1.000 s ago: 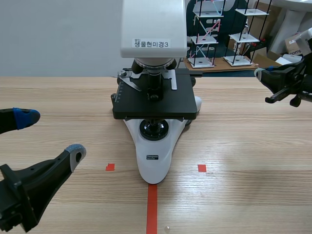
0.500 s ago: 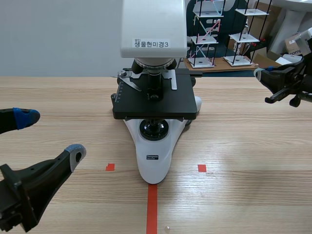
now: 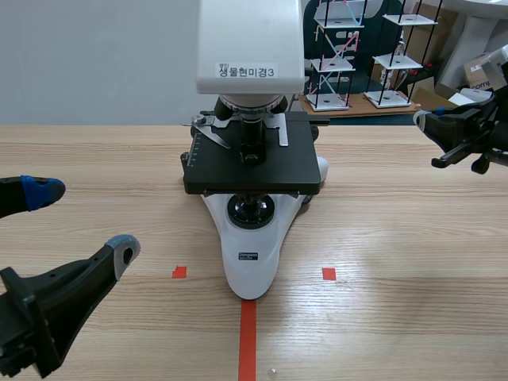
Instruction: Point at the fine focus knob
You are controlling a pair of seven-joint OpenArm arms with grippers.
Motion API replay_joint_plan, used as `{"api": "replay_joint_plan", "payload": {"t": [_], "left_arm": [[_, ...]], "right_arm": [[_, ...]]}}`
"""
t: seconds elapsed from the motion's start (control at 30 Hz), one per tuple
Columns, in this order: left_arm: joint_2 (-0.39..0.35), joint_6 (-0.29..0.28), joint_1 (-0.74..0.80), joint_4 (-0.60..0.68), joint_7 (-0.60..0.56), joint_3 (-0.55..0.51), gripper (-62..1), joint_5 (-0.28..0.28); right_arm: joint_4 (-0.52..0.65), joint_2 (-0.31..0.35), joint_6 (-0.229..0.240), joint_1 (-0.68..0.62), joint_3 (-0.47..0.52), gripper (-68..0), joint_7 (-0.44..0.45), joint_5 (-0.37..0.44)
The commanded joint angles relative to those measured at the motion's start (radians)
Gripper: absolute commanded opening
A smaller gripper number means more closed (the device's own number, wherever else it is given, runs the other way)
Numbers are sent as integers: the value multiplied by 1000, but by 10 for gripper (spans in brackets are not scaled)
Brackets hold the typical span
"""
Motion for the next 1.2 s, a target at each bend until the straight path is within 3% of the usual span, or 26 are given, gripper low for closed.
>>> {"api": "replay_joint_plan", "payload": {"t": [0.0,1.17], "left_arm": [[3,-1,-3,21,-18,-5,14,-6],[3,-1,-3,21,-18,-5,14,-6]], "right_arm": [[21,17,12,18,11,-669,18,6],[23,13,12,20,-32,-669,53,-8]]}}
